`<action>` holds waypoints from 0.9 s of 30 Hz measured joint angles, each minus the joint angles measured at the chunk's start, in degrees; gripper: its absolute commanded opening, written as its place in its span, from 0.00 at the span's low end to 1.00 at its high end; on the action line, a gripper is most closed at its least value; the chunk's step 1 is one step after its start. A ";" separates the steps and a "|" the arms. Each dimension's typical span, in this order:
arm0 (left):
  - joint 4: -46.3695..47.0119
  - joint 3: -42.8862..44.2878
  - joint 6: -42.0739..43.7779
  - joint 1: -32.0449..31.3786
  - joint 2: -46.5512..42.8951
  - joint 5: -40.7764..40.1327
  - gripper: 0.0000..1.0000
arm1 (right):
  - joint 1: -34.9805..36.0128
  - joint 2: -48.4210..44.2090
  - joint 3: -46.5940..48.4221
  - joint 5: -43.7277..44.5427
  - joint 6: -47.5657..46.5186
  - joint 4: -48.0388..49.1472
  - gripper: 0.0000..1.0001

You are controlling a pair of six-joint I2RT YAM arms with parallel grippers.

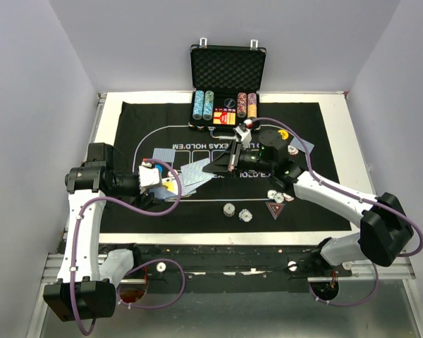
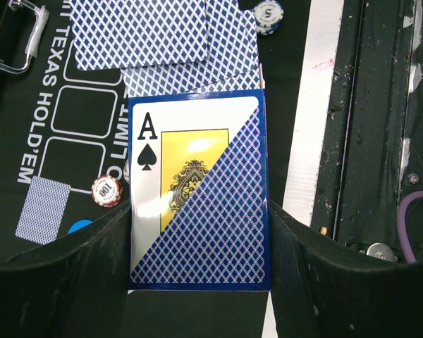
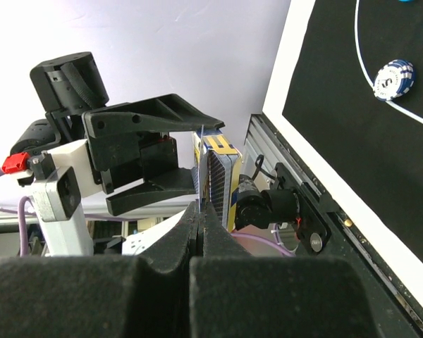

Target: Distribute texas hold em gaming equipment

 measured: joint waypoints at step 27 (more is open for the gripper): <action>-0.63 0.00 -0.39 0.26 0.00 -0.50 0.47 | 3.96 2.05 0.04 3.63 0.57 2.91 0.01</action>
